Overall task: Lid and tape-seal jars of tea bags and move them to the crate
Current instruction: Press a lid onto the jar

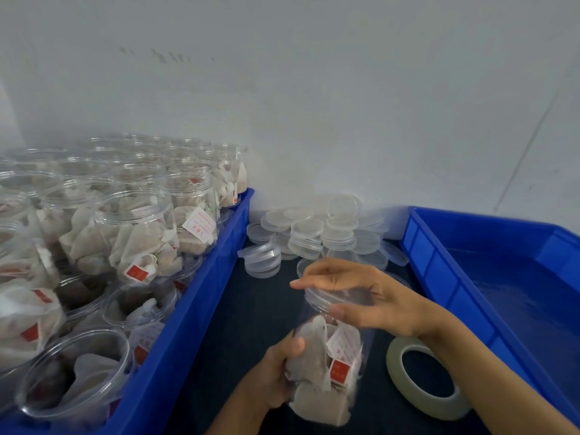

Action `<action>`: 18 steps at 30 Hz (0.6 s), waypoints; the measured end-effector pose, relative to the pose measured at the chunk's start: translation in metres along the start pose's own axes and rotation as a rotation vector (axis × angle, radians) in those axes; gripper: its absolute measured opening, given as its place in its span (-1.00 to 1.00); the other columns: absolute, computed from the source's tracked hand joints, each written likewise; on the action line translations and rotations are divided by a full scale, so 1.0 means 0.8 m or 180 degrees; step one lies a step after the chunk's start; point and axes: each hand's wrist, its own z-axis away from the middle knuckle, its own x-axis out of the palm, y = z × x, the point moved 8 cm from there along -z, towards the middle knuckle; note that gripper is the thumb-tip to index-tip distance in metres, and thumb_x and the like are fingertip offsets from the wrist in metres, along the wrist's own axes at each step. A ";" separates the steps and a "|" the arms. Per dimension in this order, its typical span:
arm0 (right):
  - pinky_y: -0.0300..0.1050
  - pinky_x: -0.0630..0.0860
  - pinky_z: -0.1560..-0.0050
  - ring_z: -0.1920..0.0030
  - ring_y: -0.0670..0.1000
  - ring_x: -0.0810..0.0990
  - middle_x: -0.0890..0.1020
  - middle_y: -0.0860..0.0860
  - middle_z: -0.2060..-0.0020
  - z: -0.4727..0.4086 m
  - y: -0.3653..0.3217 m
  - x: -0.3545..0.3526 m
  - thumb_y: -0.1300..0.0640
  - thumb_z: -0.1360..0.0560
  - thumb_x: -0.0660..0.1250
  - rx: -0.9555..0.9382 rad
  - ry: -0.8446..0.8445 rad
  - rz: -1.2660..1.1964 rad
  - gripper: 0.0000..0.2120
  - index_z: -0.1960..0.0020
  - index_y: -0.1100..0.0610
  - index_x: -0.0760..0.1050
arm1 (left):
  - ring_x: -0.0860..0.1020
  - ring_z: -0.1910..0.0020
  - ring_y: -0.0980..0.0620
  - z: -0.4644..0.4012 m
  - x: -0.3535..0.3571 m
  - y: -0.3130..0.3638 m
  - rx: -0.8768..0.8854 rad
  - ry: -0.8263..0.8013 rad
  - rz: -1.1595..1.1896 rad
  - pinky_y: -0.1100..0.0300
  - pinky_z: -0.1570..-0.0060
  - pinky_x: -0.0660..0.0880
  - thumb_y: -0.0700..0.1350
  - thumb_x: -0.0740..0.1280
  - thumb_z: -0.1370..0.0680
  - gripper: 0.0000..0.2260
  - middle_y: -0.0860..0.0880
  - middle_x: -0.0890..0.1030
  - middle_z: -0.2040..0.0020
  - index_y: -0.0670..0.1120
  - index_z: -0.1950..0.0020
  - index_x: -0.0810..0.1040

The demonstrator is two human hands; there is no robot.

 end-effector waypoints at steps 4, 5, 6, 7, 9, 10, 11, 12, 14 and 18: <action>-0.13 0.42 -0.28 -0.24 0.10 0.48 0.51 -0.03 -0.19 0.000 -0.003 0.005 0.03 -0.55 0.29 -0.0027 -0.0064 -0.0070 -0.61 -0.37 -0.05 0.49 | 0.56 -0.15 0.11 0.015 0.012 0.035 0.0645 0.0195 -0.0210 0.19 -0.17 0.45 0.22 0.27 -0.55 -0.54 0.03 0.62 -0.18 -0.04 -0.32 0.52; -0.17 0.41 -0.28 -0.25 0.08 0.48 0.52 -0.04 -0.19 -0.001 -0.003 0.005 -0.01 -0.56 0.27 -0.0011 -0.0050 -0.0017 -0.61 -0.38 -0.07 0.48 | 0.54 -0.21 0.10 0.023 0.006 0.048 0.0923 0.0236 -0.0090 0.21 -0.23 0.44 0.15 0.18 -0.62 -0.56 0.01 0.59 -0.24 -0.09 -0.37 0.46; -0.21 0.40 -0.27 -0.27 0.06 0.48 0.52 -0.06 -0.20 -0.002 -0.003 0.005 -0.04 -0.57 0.25 0.0015 -0.0034 0.0028 -0.61 -0.39 -0.09 0.47 | 0.52 -0.26 0.09 0.031 0.003 0.052 0.1110 0.0148 0.0181 0.21 -0.27 0.43 0.10 0.11 -0.66 -0.57 -0.01 0.56 -0.28 -0.13 -0.41 0.40; -0.25 0.40 -0.26 -0.28 0.03 0.47 0.52 -0.10 -0.21 -0.003 -0.003 0.005 -0.06 -0.58 0.22 0.0048 -0.0027 0.0033 -0.62 -0.39 -0.10 0.46 | 0.51 -0.28 0.08 0.032 0.001 0.052 0.1120 0.0047 0.0329 0.21 -0.29 0.42 0.08 0.08 -0.67 -0.57 -0.03 0.55 -0.30 -0.15 -0.42 0.38; -0.26 0.42 -0.24 -0.29 -0.01 0.48 0.51 -0.14 -0.22 -0.004 0.000 0.005 -0.08 -0.58 0.21 0.0143 -0.0007 -0.0034 -0.62 -0.39 -0.10 0.46 | 0.55 -0.22 0.03 0.014 0.002 0.043 0.0797 0.0004 0.0009 0.15 -0.24 0.46 0.18 0.23 -0.59 -0.50 -0.05 0.58 -0.25 -0.14 -0.39 0.43; -0.20 0.44 -0.25 -0.28 0.01 0.48 0.52 -0.12 -0.21 -0.004 0.002 0.004 -0.08 -0.57 0.21 0.0204 0.0032 -0.0087 -0.61 -0.38 -0.09 0.47 | 0.57 -0.17 -0.01 0.009 0.008 0.027 0.0591 -0.0009 -0.0019 0.11 -0.20 0.49 0.26 0.36 -0.48 -0.39 -0.07 0.60 -0.19 -0.13 -0.36 0.46; -0.13 0.47 -0.25 -0.26 0.03 0.50 0.53 -0.08 -0.20 -0.003 0.004 0.003 -0.08 -0.56 0.23 0.0271 0.0076 -0.0145 -0.61 -0.37 -0.08 0.49 | 0.59 -0.12 -0.03 0.008 -0.004 0.012 0.0370 0.0142 0.0009 0.08 -0.15 0.52 0.31 0.45 -0.36 -0.29 -0.08 0.63 -0.15 -0.13 -0.34 0.46; -0.06 0.49 -0.26 -0.23 0.05 0.51 0.53 -0.04 -0.19 -0.003 0.006 0.002 -0.07 -0.55 0.24 0.0334 0.0100 -0.0185 -0.62 -0.35 -0.08 0.50 | 0.60 -0.11 -0.02 0.008 -0.010 0.009 0.0342 0.0160 -0.0109 0.09 -0.13 0.54 0.31 0.48 -0.31 -0.27 -0.04 0.65 -0.13 -0.09 -0.33 0.46; -0.05 0.48 -0.27 -0.20 0.03 0.52 0.53 -0.05 -0.16 0.000 0.008 0.001 -0.07 -0.55 0.25 0.0386 0.0154 -0.0096 -0.65 -0.33 -0.13 0.52 | 0.60 -0.13 0.08 0.009 -0.006 0.019 0.0562 0.0152 -0.0516 0.15 -0.14 0.55 0.24 0.47 -0.36 -0.45 0.07 0.65 -0.14 0.07 -0.29 0.53; -0.07 0.50 -0.23 -0.22 -0.16 0.47 0.47 -0.27 -0.16 0.009 0.022 -0.005 -0.20 -0.51 0.23 0.0562 0.0575 0.0561 -0.61 -0.34 -0.30 0.43 | 0.63 -0.08 0.04 0.004 -0.023 0.031 0.0939 0.1064 -0.1141 0.19 -0.01 0.58 0.06 0.52 -0.26 -0.43 0.02 0.64 -0.14 0.10 -0.26 0.51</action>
